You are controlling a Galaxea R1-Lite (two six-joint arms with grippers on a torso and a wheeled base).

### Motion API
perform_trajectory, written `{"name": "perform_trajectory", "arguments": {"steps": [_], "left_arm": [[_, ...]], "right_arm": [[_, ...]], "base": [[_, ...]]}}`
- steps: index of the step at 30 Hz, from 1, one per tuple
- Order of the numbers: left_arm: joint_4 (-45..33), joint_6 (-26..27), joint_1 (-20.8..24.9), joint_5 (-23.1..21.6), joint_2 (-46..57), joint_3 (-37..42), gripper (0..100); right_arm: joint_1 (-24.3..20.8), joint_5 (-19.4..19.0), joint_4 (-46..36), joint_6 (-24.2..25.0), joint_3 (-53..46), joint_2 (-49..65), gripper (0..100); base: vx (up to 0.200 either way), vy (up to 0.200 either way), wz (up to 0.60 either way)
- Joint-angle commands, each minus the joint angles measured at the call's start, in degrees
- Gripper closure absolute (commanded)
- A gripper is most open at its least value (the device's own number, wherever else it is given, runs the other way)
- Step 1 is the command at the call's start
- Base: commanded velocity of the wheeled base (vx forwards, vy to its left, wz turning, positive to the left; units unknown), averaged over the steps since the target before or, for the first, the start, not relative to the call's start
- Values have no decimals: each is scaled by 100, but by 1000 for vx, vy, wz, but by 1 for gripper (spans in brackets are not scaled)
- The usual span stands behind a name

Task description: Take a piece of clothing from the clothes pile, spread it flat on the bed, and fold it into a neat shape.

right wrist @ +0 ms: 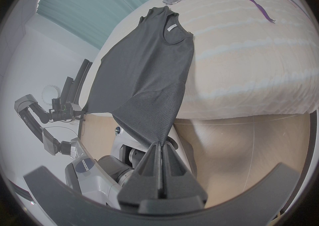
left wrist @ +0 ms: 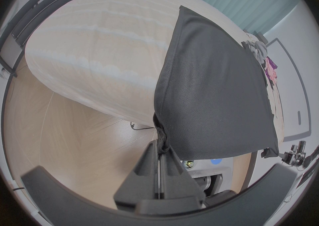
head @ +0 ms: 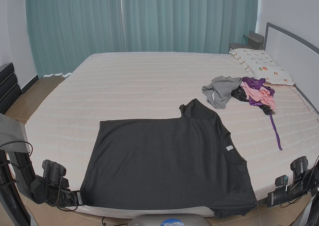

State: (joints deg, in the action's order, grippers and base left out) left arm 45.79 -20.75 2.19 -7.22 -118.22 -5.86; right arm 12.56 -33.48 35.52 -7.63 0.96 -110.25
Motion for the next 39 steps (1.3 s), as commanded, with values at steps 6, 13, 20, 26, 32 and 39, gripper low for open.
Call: {"name": "perform_trajectory", "arguments": {"steps": [6, 13, 20, 26, 32, 39], "left_arm": [[9, 405, 0, 1, 71, 314, 100], [0, 642, 0, 1, 159, 481, 100], [-44, 756, 9, 19, 335, 578, 100], [-35, 704, -8, 80, 564, 481, 100], [-35, -17, -26, 379, 704, -108, 100], [-44, -913, 35, 555, 862, -829, 100]], "right_arm": [[-43, 96, -415, -142, -96, 487, 100], [-52, 175, -863, -274, -96, 803, 100], [-52, 201, -1250, -292, -96, 1261, 100], [-60, 183, -1241, -248, -52, 1630, 100], [-78, 122, -1285, 95, 501, 1533, 100], [-78, 16, -1258, 781, 1310, 1094, 100]], "base": [[0, 0, 0], [0, 0, 0], [0, 0, 0], [0, 0, 0], [0, 0, 0], [0, 0, 0]]}}
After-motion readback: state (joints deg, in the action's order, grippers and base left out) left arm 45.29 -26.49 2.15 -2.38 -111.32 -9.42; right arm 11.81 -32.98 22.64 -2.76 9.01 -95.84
